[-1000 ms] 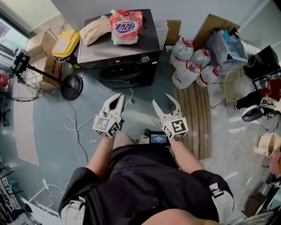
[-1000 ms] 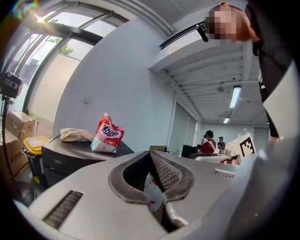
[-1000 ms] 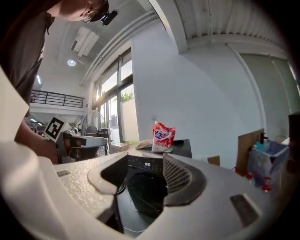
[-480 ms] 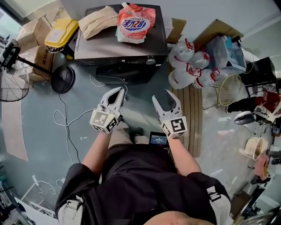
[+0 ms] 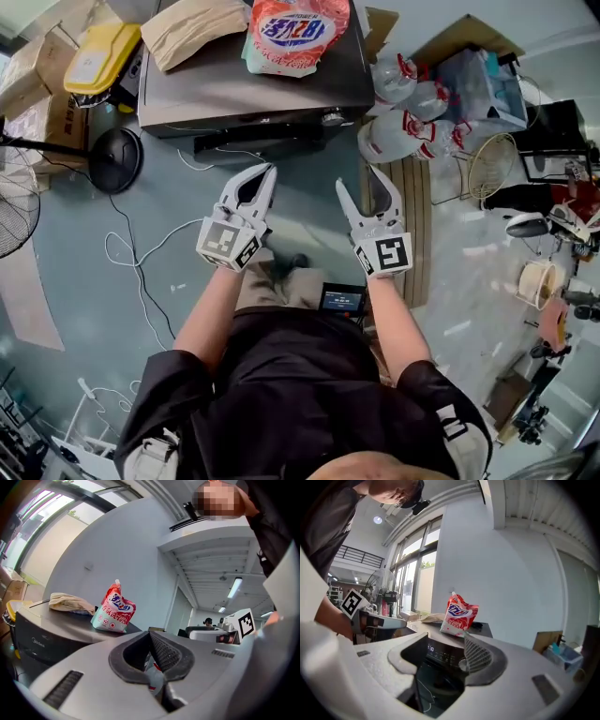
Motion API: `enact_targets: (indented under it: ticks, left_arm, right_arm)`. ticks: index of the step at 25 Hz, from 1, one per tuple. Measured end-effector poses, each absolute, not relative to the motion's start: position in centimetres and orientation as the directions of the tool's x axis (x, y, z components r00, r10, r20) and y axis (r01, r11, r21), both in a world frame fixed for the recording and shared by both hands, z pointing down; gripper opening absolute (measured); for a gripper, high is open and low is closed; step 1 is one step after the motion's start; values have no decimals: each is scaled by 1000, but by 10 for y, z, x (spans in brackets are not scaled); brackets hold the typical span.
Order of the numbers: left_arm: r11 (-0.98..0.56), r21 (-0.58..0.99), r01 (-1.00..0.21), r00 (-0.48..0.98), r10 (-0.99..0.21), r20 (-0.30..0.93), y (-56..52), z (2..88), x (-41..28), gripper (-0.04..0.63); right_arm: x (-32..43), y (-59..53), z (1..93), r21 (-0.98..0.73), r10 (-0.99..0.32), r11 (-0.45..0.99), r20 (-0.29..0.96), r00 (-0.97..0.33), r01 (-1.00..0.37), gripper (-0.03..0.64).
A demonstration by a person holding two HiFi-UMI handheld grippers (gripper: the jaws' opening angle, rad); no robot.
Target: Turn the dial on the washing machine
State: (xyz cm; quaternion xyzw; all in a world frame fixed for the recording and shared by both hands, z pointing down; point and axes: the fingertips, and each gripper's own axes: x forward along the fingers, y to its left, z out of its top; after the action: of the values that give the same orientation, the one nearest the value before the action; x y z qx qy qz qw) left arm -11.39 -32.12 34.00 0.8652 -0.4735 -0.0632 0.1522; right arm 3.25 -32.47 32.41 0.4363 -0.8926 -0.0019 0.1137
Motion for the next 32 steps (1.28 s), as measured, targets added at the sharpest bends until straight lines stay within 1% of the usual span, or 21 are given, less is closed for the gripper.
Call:
enact_targets:
  ticks: [2,6,11,15,19,23,26,28,32]
  left_arm:
    - [-527,304,-794,562,-826,35,-336,352,-110,-5]
    - [-543,309,-780,588,-806,69,-352,390,-90,-5]
    - [-516,343,-785,572,-816,82,-375,434,-63,-5]
    - [-514,356,-780,571,-817,72,-389,465,-33,-5]
    - [-517,356,-779,570,-819,58,-401,489,-20,-5]
    - [-504,352,-789,557,-828,60,-411,509,-19,-3]
    - [-493,346,-798,545,-836,63,-416,516,-22,-5]
    - [-484,339,-807,534,-843,65,-418,520,-25,-5]
    - [-477,324,-817,523,-850,68,-422,524,-28,-5]
  right_arm:
    - [29,-341,335,136,-778,623,206,-593,-770,233]
    - [35,-361,374,134,-750,651,266,-605,-748,235]
    - [45,-398,436,175,-709,693,343,-617,-699,249]
    - [47,-432,458,320,-714,700,298,-633,-638,258]
    - [52,-454,492,443,-710,701,368,-600,-559,270]
    - [51,-469,507,557,-706,690,380,-598,-461,292]
    - [48,-472,514,591,-702,686,384,-600,-424,299]
    - [44,-473,516,617,-706,675,379,-599,-405,316]
    - [38,-475,522,698,-731,622,357,-581,-354,321]
